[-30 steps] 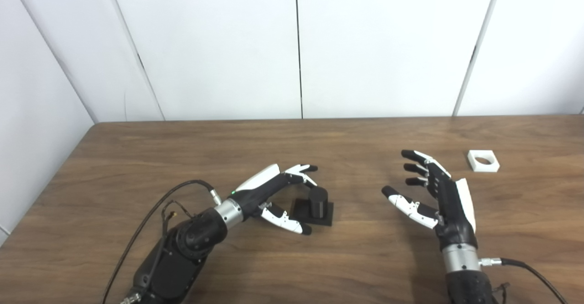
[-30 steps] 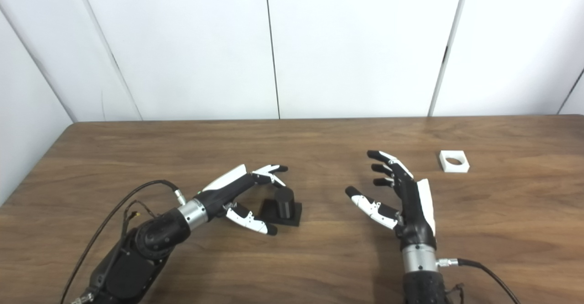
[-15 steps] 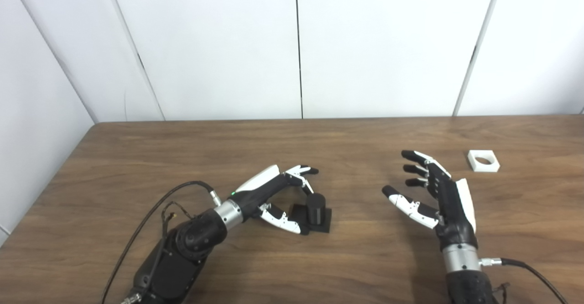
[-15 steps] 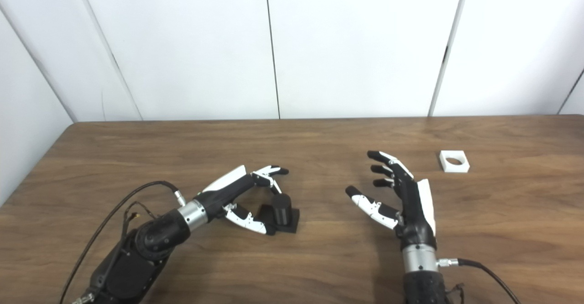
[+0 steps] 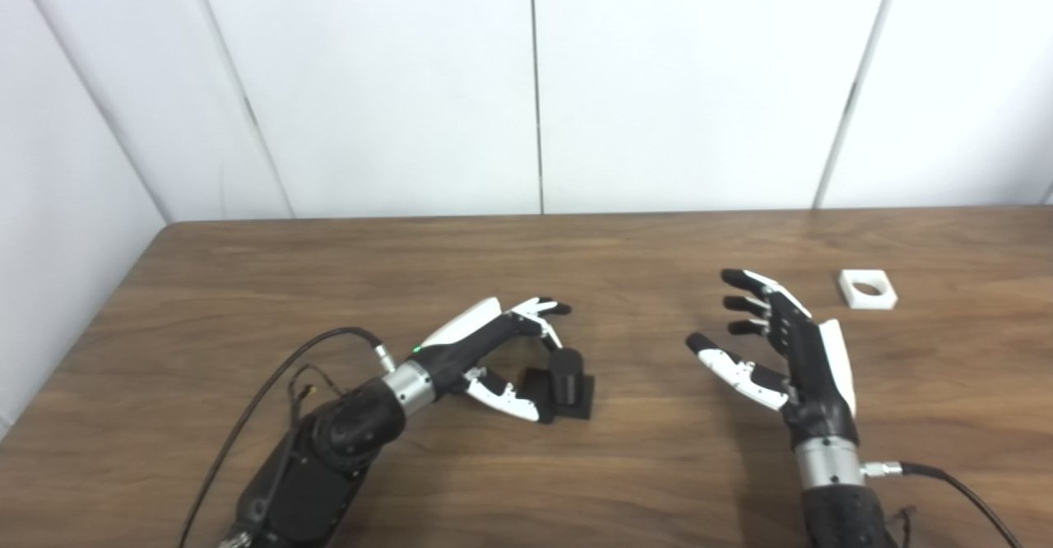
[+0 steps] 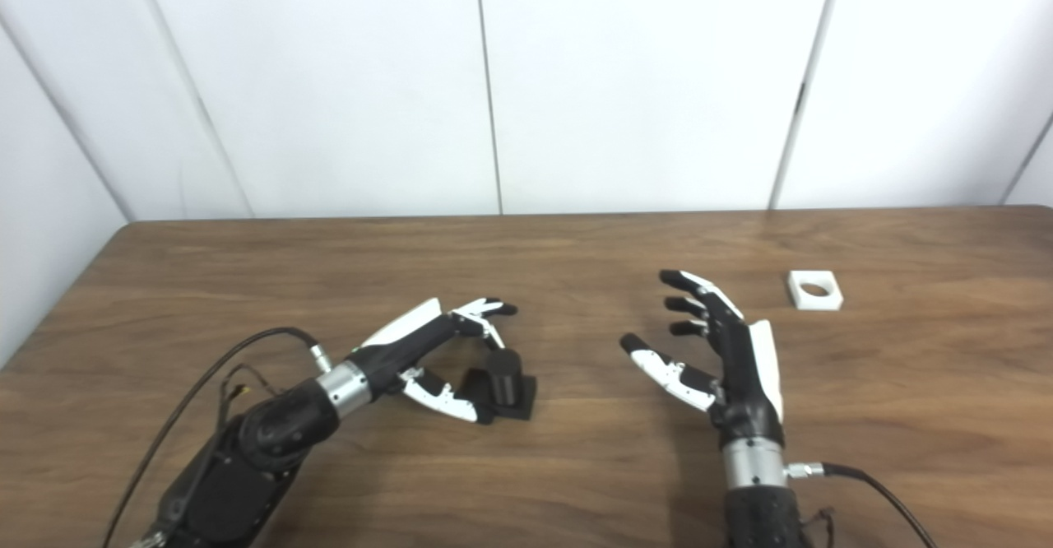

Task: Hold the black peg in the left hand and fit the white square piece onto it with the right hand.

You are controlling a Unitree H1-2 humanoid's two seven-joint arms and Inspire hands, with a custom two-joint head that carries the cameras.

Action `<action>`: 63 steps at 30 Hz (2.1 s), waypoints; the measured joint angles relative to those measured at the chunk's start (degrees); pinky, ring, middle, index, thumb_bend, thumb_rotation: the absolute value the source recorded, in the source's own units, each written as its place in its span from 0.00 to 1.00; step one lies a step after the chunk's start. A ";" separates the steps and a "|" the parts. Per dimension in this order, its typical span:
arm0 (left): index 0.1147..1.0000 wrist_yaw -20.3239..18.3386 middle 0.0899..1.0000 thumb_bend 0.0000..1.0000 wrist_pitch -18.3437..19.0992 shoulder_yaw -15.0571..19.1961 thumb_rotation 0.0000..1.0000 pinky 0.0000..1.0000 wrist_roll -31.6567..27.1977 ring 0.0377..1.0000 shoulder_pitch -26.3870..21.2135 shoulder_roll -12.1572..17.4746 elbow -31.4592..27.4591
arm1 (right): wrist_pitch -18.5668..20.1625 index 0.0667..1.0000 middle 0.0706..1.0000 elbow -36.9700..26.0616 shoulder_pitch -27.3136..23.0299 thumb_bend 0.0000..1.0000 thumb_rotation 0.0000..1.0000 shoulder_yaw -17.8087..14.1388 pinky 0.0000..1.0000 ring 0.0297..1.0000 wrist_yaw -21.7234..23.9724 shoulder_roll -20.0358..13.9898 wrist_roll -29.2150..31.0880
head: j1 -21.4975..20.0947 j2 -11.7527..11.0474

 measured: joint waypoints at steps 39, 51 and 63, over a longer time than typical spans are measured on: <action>0.42 1.19 0.94 0.52 -8.07 1.48 0.07 0.93 -1.89 1.00 0.51 1.31 4.99 | 10.55 0.74 0.90 11.23 -30.66 0.72 0.32 8.20 0.89 0.94 34.50 -44.72 -20.29 | -10.50 -4.57; 0.42 1.89 0.94 0.52 -9.17 1.48 0.07 0.93 -1.83 1.00 0.31 1.22 5.88 | 9.72 0.82 0.97 23.45 -37.11 0.80 0.40 15.52 1.00 1.00 41.82 -41.61 -21.08 | -9.45 -4.92; 0.43 1.83 0.94 0.52 -9.09 1.54 0.07 0.93 -1.85 1.00 0.39 1.24 5.70 | 10.52 0.83 0.96 27.51 -38.32 0.84 0.35 16.66 1.00 1.00 44.33 -39.16 -21.18 | -9.10 -4.49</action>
